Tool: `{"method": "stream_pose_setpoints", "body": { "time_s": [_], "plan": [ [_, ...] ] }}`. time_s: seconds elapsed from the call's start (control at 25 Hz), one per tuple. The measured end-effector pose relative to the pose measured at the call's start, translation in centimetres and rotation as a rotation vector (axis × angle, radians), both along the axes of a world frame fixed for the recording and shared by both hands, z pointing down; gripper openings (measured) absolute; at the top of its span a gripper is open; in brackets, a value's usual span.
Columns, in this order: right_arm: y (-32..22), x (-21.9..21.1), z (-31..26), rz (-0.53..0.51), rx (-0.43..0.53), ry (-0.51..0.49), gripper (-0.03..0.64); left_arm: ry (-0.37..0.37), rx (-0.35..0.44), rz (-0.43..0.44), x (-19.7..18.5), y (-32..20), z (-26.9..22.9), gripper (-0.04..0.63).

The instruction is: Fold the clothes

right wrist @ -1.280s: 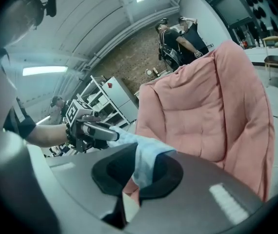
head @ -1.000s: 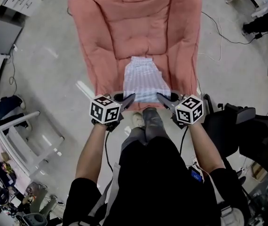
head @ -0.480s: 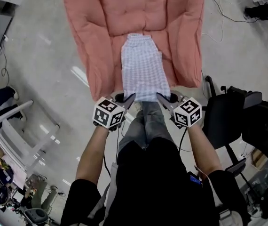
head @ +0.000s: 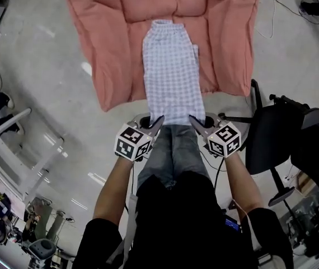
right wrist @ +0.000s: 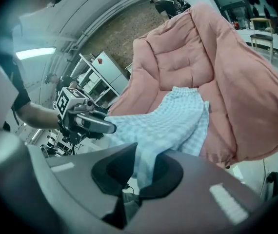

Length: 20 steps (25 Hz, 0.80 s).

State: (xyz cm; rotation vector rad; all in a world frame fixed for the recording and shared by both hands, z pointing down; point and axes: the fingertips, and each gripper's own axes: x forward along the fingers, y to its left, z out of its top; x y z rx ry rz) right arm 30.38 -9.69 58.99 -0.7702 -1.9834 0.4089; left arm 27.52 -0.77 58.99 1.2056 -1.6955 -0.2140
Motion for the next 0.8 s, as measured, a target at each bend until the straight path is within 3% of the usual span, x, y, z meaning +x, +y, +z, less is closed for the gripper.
{"method": "stream_pose_setpoints", "body": {
  "time_s": [0.4, 0.8],
  "plan": [
    [0.8, 3.1, 4.0, -0.009, -0.001, 0.071, 0.014, 0.044, -0.021, -0.037, 2.9, 1.1, 4.3, 0.027],
    [-0.6, -3.7, 0.9, -0.021, -0.009, -0.070, 0.014, -0.072, 0.019, -0.090, -3.5, 0.3, 1.0, 0.028]
  ]
}}
